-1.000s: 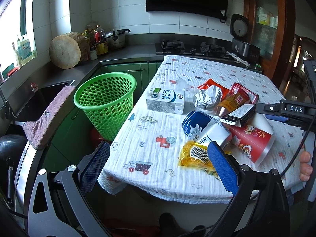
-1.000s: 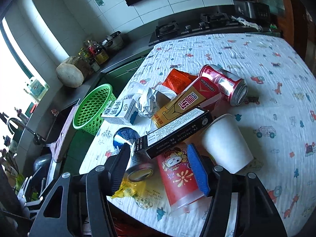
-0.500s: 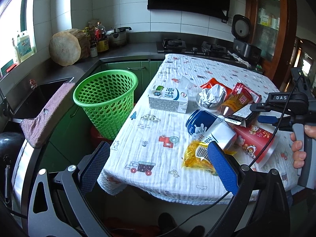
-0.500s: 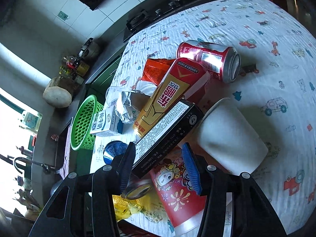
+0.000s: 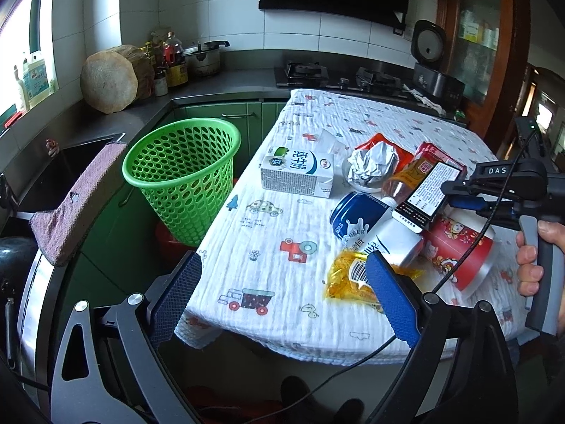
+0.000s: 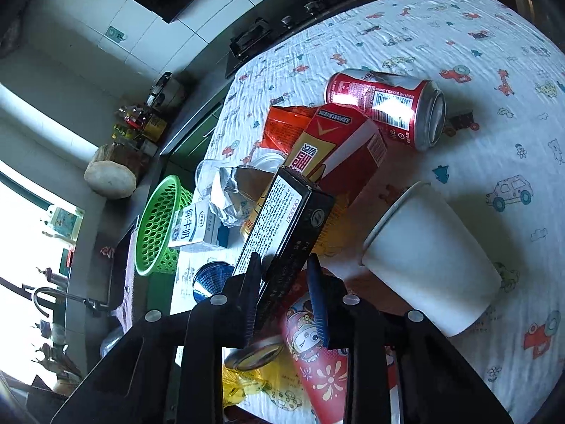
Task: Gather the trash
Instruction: 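Lower the right tool onto the black box and close it, then grasp the red paper cup with the left tool while the right tool holds the black box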
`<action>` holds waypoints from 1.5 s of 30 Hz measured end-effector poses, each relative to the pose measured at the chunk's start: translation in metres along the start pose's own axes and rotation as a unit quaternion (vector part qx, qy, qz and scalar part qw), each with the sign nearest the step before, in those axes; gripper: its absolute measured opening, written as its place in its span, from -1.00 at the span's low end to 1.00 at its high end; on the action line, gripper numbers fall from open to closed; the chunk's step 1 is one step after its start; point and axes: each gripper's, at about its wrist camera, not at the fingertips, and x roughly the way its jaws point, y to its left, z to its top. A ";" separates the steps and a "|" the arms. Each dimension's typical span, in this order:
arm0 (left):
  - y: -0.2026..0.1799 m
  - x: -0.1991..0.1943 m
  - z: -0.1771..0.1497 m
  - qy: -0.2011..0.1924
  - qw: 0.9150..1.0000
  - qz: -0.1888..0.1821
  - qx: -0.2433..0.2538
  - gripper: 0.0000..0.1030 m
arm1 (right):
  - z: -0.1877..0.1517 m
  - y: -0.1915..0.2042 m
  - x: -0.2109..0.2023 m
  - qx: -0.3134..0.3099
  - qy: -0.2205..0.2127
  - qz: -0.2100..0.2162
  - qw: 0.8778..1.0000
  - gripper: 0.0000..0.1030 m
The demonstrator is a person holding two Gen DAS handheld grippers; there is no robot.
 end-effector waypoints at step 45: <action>-0.165 0.116 0.019 0.228 0.959 -0.134 -0.104 0.72 | -0.049 -0.075 -0.162 -0.094 -0.133 -0.027 0.986 -0.66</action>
